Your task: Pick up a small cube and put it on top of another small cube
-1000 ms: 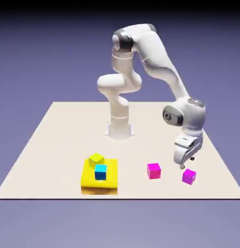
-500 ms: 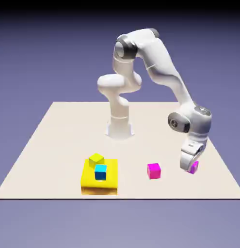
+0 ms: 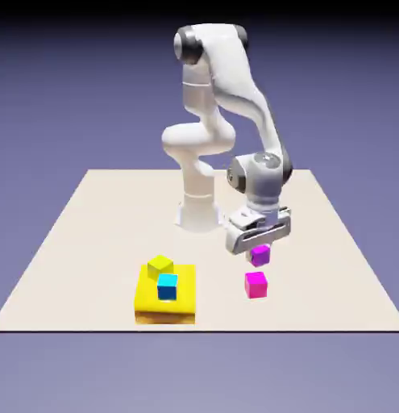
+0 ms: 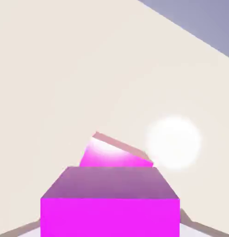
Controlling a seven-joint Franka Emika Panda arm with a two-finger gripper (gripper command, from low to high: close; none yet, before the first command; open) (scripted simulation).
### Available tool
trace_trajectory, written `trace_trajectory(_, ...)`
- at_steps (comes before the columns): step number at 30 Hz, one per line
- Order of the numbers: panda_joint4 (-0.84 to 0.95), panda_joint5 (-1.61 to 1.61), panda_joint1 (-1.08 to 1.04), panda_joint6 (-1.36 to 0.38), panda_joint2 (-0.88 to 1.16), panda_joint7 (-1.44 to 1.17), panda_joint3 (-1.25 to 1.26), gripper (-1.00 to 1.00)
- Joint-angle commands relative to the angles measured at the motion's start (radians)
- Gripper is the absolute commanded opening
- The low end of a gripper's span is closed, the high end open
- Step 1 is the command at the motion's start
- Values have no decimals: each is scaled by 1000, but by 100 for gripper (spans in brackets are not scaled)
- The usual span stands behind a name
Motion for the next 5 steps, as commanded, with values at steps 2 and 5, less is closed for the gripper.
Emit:
trace_trajectory(2, 1, -17, 8, 57, 58, 12, -11, -100)
trace_trajectory(5, 0, -6, 3, 22, 22, 5, -4, 100)
